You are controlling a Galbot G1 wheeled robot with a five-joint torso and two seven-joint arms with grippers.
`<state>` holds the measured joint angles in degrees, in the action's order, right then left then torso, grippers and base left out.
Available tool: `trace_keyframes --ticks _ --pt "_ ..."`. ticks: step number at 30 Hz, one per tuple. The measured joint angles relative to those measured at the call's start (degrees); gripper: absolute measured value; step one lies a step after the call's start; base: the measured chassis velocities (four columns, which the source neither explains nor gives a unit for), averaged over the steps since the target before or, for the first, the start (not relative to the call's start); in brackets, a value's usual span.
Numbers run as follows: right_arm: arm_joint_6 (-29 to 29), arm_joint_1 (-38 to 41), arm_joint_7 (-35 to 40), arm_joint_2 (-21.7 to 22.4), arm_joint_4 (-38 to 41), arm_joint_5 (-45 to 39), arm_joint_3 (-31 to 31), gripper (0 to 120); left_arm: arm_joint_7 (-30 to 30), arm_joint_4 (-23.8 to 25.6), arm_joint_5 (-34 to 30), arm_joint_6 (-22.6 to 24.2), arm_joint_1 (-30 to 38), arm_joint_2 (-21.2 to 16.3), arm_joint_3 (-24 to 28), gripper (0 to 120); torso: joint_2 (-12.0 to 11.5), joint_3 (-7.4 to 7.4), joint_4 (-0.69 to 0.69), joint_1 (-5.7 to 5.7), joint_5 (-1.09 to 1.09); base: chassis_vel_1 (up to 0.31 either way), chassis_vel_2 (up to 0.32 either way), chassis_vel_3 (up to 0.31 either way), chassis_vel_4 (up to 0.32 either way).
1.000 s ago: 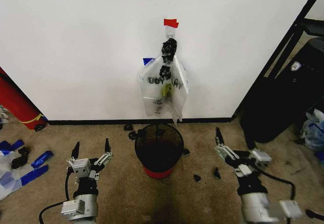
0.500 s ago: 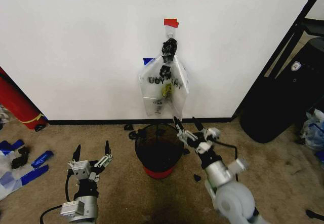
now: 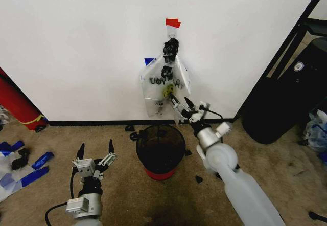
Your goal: Pick up the garbage bag from the wall and place it over the trash bin.
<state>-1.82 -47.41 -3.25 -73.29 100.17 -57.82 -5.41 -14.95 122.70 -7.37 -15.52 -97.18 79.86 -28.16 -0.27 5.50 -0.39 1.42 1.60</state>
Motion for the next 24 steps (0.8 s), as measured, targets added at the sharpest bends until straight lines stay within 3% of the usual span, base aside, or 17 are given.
trace_keyframes --ticks 9,17,24 --pt "0.6 8.2 1.9 -2.6 -5.7 1.7 2.6 100 0.1 0.9 0.0 -0.8 -0.7 0.8 -0.3 100 0.0 0.00 -0.01 0.00 0.00 0.000 0.000 0.000 0.000" --pt "1.4 10.7 1.1 -3.1 -9.5 3.2 2.6 100 0.0 1.2 -0.4 -1.0 -0.4 0.2 -0.1 100 0.0 0.00 -0.01 0.00 -0.01 0.000 0.000 0.000 0.000" --pt "1.4 11.0 0.9 -3.1 -9.1 4.7 3.3 81 0.1 1.2 -1.2 -1.1 0.3 -0.2 0.4 100 0.0 0.00 -0.01 0.00 -0.01 0.000 0.000 0.000 0.000"
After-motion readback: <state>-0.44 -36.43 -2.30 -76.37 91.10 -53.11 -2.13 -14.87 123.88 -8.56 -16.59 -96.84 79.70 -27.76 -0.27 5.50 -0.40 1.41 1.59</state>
